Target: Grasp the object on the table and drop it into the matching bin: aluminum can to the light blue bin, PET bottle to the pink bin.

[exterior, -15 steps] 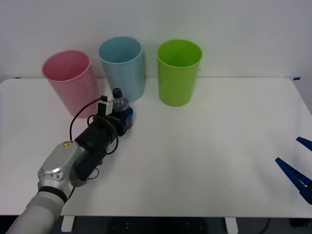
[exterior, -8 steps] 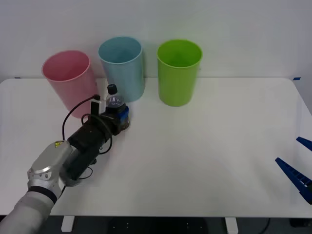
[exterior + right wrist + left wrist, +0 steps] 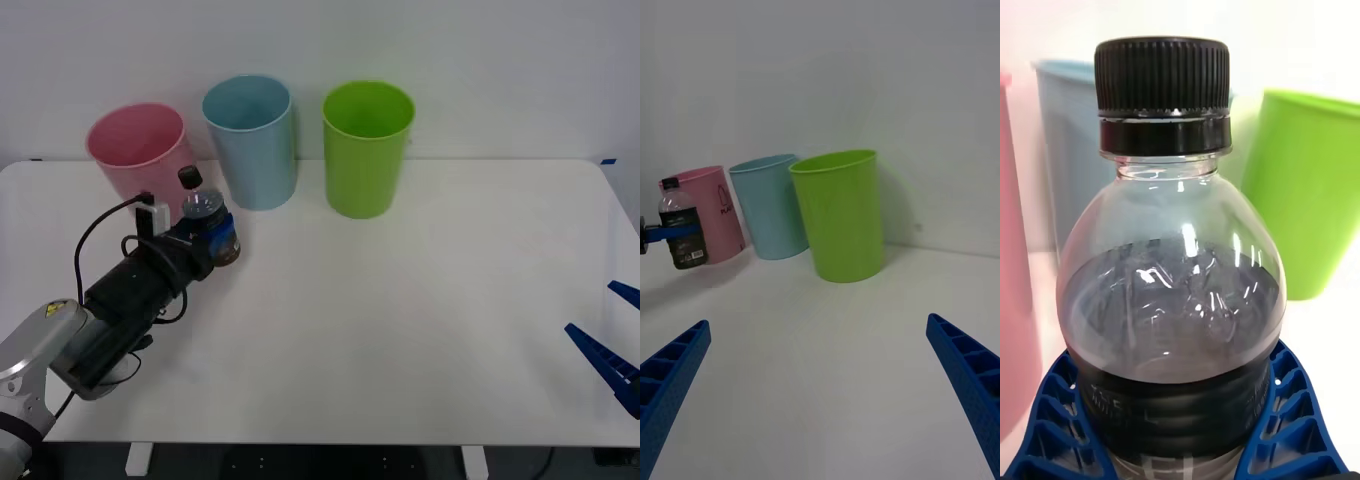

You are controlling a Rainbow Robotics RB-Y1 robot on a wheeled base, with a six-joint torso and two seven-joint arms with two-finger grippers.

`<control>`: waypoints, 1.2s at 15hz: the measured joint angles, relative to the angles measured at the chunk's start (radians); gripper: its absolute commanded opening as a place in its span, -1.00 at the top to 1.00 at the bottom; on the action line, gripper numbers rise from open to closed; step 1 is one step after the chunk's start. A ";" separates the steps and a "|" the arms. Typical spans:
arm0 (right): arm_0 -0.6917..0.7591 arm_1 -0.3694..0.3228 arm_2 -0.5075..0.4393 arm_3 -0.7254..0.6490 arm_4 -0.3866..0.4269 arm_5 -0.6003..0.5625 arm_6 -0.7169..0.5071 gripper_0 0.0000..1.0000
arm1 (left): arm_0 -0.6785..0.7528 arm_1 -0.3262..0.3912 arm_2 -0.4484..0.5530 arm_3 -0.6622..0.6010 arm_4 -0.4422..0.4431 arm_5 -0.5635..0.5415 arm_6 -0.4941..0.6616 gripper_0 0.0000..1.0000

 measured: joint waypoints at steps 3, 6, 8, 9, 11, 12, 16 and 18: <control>0.000 0.000 0.000 0.000 0.000 0.000 0.000 -1.00 | 0.046 0.010 0.047 -0.106 0.011 0.001 0.006 1.00; 0.000 0.000 0.000 0.000 0.000 0.000 0.000 -1.00 | 0.057 0.039 0.077 -0.171 0.025 0.001 0.024 1.00; 0.000 0.000 0.000 0.000 0.000 0.000 0.000 -1.00 | 0.056 0.081 0.084 -0.202 0.054 0.001 0.039 1.00; 0.000 0.000 0.000 0.000 0.000 0.000 0.000 -1.00 | 0.057 0.112 0.085 -0.221 0.077 0.001 0.049 1.00; 0.000 0.000 0.000 0.000 0.000 0.000 0.000 -1.00 | 0.057 0.171 0.085 -0.248 0.116 0.001 0.074 1.00; 0.000 0.000 0.000 0.000 0.000 0.000 0.000 -1.00 | 0.057 0.203 0.085 -0.261 0.127 0.001 0.104 1.00; 0.000 0.000 0.000 0.000 0.000 0.000 0.000 -1.00 | 0.045 0.327 0.097 -0.310 0.180 0.002 0.249 1.00; 0.000 0.000 0.000 0.000 0.000 0.000 0.000 -1.00 | 0.029 0.386 0.099 -0.312 0.234 0.003 0.270 1.00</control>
